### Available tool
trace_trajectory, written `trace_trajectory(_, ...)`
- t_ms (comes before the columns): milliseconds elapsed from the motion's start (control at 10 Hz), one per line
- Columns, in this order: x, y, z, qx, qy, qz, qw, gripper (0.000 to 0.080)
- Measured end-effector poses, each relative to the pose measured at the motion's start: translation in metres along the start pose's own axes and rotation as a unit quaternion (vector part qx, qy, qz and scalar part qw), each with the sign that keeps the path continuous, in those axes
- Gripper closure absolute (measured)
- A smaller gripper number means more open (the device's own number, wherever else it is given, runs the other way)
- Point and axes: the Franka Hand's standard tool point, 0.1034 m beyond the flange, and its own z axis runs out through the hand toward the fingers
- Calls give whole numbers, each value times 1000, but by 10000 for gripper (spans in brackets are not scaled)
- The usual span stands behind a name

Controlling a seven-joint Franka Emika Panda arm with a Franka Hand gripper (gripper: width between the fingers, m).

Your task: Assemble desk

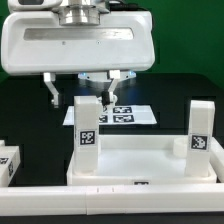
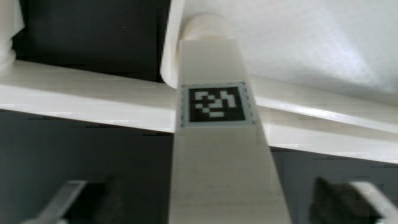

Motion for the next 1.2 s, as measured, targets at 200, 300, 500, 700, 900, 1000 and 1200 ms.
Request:
trace_trajectory(200, 2, -4, 1, 13, -29, 38, 999, 170)
trace_trajectory(300, 4, -7, 5, 25, -57, 58, 996, 154)
trace_trajectory(500, 8, -11, 12, 28, -83, 69, 994, 151)
trace_trajectory(700, 2, 0, 15, 20, -81, 71, 994, 150)
trace_trajectory(900, 1, 2, 15, 19, -81, 74, 994, 281)
trace_trajectory(1000, 1, 2, 15, 18, -81, 82, 993, 281)
trace_trajectory(1200, 1, 2, 15, 17, -81, 104, 991, 470)
